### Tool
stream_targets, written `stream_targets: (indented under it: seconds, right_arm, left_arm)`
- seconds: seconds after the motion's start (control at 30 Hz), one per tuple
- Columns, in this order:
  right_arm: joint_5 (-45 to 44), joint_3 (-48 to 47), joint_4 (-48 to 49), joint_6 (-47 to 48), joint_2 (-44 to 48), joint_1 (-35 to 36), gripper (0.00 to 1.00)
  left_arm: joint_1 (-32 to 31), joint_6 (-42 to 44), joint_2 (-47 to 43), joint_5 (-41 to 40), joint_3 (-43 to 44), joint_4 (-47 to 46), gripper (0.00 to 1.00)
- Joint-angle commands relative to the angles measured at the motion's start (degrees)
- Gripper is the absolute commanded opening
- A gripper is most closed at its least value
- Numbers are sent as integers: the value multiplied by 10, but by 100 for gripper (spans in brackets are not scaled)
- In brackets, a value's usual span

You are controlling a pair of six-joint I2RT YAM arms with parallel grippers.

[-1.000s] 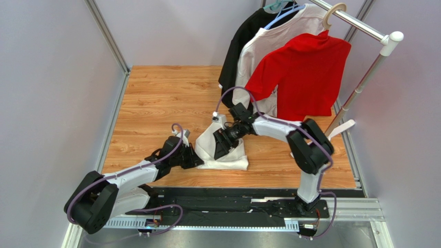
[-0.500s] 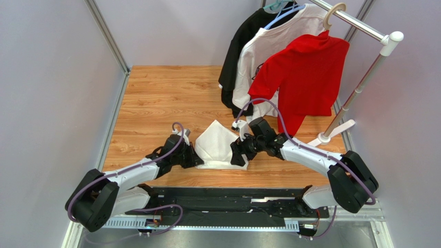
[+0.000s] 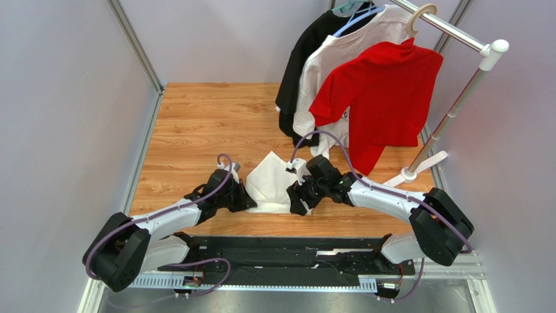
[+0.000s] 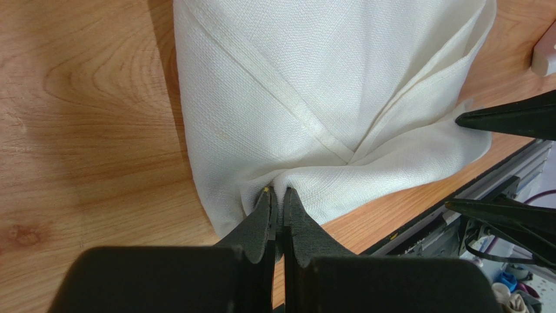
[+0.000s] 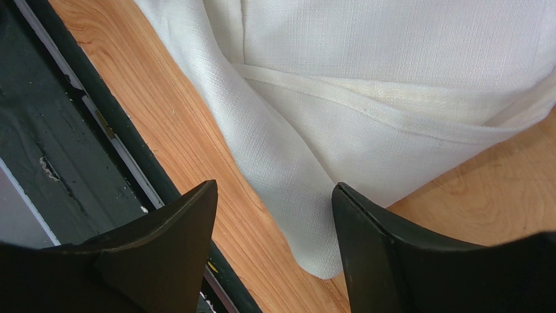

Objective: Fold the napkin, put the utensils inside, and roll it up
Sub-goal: Roll the napkin with the utensil

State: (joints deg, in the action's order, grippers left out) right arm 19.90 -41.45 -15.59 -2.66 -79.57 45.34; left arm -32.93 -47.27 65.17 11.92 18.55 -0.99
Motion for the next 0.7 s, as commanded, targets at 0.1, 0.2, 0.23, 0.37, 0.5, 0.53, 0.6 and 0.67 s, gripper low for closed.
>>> stream_targets:
  seconds: [0.1,0.2,0.23,0.37,0.5,0.53,0.6,0.67]
  right_arm:
    - [-55,22,-15,-70,-4,15,66]
    - [-77,33,-15,-91,11,24,66]
    - [-84,35,-19,-96,13,26,66]
    - [-113,39,-28,-117,22,36,66]
    - [-143,44,-34,-137,27,42,67]
    - [-145,48,-35,-138,30,41,67]
    - [-145,50,-33,-140,32,42,65]
    - [-145,48,-36,-139,32,42,34]
  left_arm:
    - [1,13,20,-50,-9,86,0]
    - [1,13,20,-50,-9,86,0]
    - [1,13,19,-49,-9,86,0]
    - [1,15,20,-48,-8,86,0]
    - [1,15,20,-47,-7,86,0]
    - [1,15,21,-48,-8,87,0]
    - [1,13,22,-50,-8,90,0]
    - [1,11,22,-52,-5,93,0]
